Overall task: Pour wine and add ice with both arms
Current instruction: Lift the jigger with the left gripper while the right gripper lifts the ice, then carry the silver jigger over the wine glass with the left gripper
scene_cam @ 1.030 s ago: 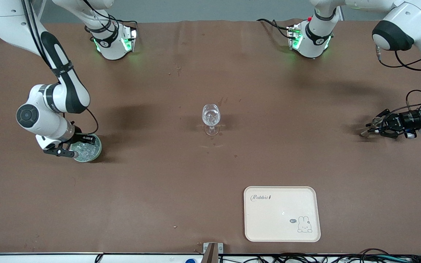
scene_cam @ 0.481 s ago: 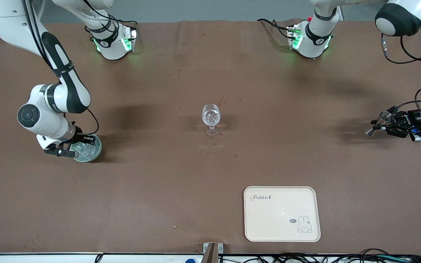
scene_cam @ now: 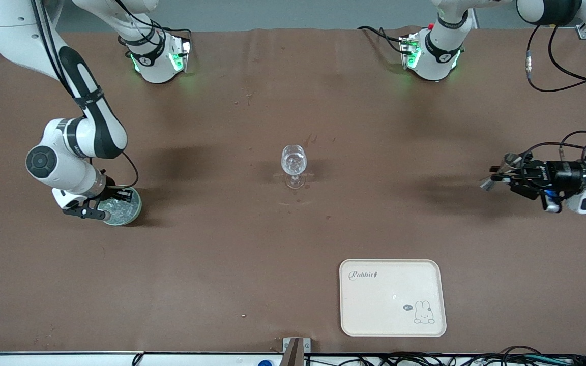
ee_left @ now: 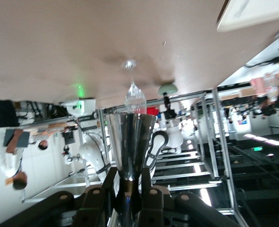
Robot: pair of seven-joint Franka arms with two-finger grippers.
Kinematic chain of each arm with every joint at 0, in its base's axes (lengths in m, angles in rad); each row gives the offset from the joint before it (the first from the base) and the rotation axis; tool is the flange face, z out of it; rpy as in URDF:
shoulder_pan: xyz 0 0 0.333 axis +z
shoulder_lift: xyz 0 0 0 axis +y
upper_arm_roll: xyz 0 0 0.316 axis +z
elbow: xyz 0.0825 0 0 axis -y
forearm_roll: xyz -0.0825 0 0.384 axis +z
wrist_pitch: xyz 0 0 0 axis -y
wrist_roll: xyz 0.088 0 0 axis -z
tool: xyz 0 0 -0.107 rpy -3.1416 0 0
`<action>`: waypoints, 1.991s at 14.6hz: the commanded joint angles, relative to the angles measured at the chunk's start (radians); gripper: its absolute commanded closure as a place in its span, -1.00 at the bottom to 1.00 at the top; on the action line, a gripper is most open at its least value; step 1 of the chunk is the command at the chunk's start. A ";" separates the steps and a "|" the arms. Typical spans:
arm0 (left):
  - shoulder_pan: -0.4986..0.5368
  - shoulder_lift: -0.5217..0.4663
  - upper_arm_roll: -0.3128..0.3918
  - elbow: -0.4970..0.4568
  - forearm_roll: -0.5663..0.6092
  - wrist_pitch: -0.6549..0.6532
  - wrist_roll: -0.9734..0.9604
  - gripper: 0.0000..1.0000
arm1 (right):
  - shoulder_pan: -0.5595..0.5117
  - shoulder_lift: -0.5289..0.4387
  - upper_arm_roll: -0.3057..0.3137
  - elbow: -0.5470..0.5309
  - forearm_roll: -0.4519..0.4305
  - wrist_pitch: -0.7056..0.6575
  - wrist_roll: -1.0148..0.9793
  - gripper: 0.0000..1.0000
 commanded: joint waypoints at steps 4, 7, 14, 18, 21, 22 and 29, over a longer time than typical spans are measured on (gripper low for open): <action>-0.014 -0.253 -0.280 -0.224 0.051 0.356 -0.171 0.99 | -0.014 -0.009 0.002 0.179 0.002 -0.260 0.008 0.91; -0.013 -0.295 -0.433 -0.271 0.051 0.521 -0.255 0.99 | -0.015 -0.036 0.000 0.276 0.004 -0.384 0.006 0.99; -0.017 -0.290 -0.732 -0.271 0.103 0.846 -0.444 0.98 | -0.014 -0.262 0.002 0.356 0.008 -0.602 -0.003 0.99; -0.029 -0.267 -0.843 -0.271 0.113 0.995 -0.476 0.98 | -0.014 -0.401 0.005 0.370 0.013 -0.691 -0.001 0.99; -0.057 -0.253 -0.911 -0.269 0.219 1.121 -0.546 0.99 | -0.014 -0.461 0.005 0.432 0.017 -0.815 -0.035 0.99; -0.057 -0.250 -0.935 -0.269 0.251 1.153 -0.569 0.99 | -0.014 -0.466 0.003 0.481 0.018 -0.878 -0.040 0.99; -0.091 -0.221 -1.020 -0.251 0.585 1.282 -0.793 0.98 | -0.006 -0.464 0.006 0.563 0.025 -0.957 -0.047 0.99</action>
